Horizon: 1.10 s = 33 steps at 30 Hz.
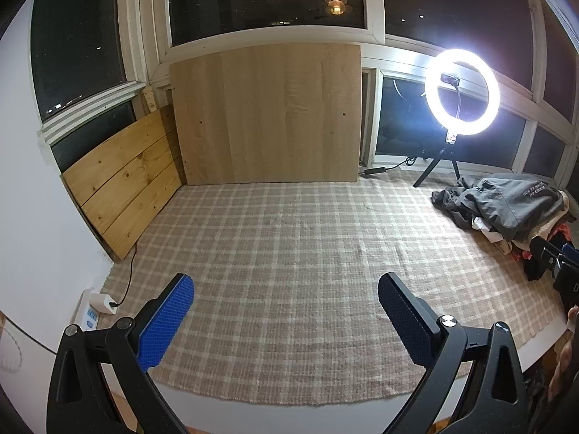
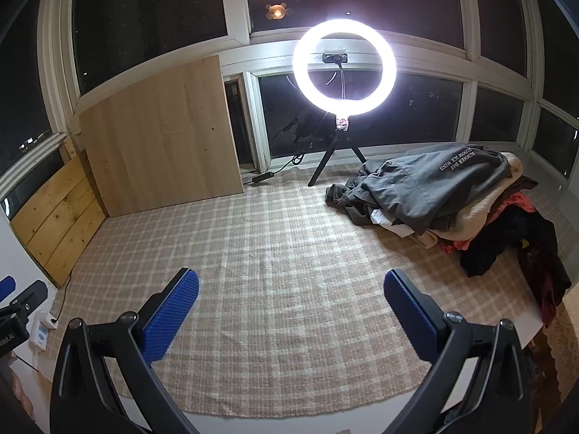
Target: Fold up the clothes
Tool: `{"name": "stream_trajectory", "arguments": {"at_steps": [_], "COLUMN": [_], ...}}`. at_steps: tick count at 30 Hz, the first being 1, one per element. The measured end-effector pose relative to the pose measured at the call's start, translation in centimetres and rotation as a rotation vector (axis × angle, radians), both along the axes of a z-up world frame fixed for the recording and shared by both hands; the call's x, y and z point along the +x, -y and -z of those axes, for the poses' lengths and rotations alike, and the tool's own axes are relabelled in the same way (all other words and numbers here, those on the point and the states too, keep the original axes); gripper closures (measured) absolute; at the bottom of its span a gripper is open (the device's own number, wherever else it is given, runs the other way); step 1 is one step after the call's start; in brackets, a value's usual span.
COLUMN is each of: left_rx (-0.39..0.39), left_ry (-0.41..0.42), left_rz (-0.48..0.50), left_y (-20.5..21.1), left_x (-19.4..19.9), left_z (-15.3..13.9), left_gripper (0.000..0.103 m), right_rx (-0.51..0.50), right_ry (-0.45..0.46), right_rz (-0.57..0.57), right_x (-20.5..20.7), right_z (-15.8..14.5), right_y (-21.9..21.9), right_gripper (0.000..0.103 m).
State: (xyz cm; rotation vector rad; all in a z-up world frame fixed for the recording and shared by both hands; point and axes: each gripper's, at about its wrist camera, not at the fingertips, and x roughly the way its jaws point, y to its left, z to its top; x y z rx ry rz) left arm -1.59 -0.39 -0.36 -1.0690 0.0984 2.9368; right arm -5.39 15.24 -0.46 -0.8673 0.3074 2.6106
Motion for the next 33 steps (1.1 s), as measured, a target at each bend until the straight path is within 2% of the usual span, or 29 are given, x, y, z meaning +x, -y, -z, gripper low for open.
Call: {"name": "stream_trajectory", "arguments": {"at_steps": [10, 19, 33], "left_rx": [-0.006, -0.003, -0.006], "left_ry": [-0.010, -0.020, -0.049], "left_rz": [0.003, 0.018, 0.106], "left_y": [0.3, 0.4, -0.1], "left_x": [-1.2, -3.1, -7.8], "left_z": [0.2, 0.2, -0.3], "left_gripper": [0.001, 0.001, 0.001], "right_rx": [-0.022, -0.014, 0.064], "right_ry": [0.001, 0.008, -0.007], "right_rz": [-0.022, 0.003, 0.070], "right_x": [-1.4, -3.2, -5.5], "right_z": [0.5, 0.6, 0.4], "right_y": [0.2, 0.0, -0.2], "right_gripper": [0.000, 0.000, 0.000]}}
